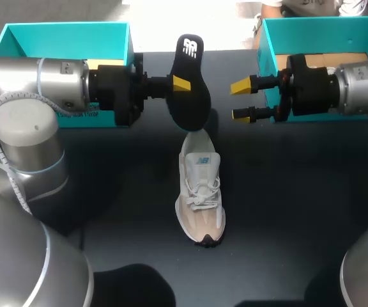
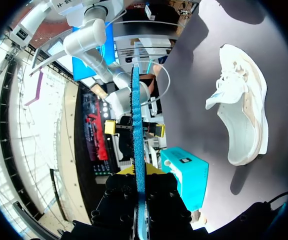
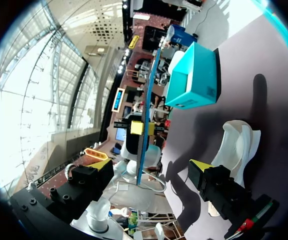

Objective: Take the shoe out of the shoebox, open the shoe tongue, remove and reinsert the insole, then place the shoe into the shoebox

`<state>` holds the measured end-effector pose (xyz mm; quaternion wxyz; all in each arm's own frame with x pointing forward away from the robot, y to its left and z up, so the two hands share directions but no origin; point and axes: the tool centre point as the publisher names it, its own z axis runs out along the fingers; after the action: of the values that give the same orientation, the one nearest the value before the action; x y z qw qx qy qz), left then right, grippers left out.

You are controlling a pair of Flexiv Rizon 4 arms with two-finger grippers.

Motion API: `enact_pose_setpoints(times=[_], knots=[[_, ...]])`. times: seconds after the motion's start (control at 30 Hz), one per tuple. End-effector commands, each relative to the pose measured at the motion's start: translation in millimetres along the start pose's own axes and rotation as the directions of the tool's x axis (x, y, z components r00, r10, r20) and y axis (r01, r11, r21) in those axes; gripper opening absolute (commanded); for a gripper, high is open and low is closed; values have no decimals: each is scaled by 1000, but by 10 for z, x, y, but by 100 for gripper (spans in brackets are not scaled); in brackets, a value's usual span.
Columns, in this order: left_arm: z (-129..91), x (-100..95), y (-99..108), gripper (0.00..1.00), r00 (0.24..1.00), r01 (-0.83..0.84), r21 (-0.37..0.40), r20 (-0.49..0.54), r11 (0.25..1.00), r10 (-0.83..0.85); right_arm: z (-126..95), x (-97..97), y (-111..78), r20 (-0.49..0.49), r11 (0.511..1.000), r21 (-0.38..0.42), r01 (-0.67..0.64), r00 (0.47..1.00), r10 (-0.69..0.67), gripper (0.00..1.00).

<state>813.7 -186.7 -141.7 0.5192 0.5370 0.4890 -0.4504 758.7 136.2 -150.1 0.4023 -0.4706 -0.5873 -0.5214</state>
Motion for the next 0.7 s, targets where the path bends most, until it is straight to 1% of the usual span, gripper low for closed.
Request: enact_pose_setpoints(times=[0.03, 0.07, 0.1, 0.13, 0.17, 0.2, 0.23, 0.33, 0.47, 0.53, 0.7], knots=[[135, 109, 1, 0, 999, -33, -16, 33, 999, 34, 166, -31, 54, -11, 1000, 18, 5, 1000, -4, 100], [167, 123, 0, 0, 999, -34, -19, 31, 999, 35, 187, -32, 46, -11, 1000, 19, 4, 1000, -4, 100], [197, 130, -11, 0, 999, -38, -4, 36, 999, 38, 207, -34, 40, -15, 1000, 25, 4, 1000, -4, 100], [233, 136, -29, 0, 998, -41, 1, 38, 999, 41, 208, -34, 42, -22, 999, 32, 6, 1000, -6, 91], [271, 149, -38, 0, 998, -47, 3, 32, 999, 46, 212, -35, 44, -23, 999, 32, 7, 1000, -6, 80], [307, 156, -48, 0, 998, -48, 3, 31, 999, 48, 221, -35, 46, -30, 999, 39, 8, 1000, -6, 59], [338, 161, -48, 0, 998, -39, -4, 42, 999, 39, 258, -35, 49, -36, 999, 48, 8, 999, -6, 46], [416, 192, 1, 0, 998, -40, -15, 44, 999, 40, 328, -40, 44, -41, 998, 66, 4, 999, -1, 42], [498, 194, 33, 0, 998, -39, -11, 50, 999, 39, 385, -60, 23, -48, 997, 73, -5, 999, 8, 31], [529, 180, 27, 0, 998, -43, -2, 55, 999, 43, 410, -75, 16, -50, 997, 73, -8, 999, 12, 31], [574, 169, 6, 0, 997, -44, 7, 68, 999, 44, 484, -102, 47, -59, 996, 84, -13, 998, 18, 27]])
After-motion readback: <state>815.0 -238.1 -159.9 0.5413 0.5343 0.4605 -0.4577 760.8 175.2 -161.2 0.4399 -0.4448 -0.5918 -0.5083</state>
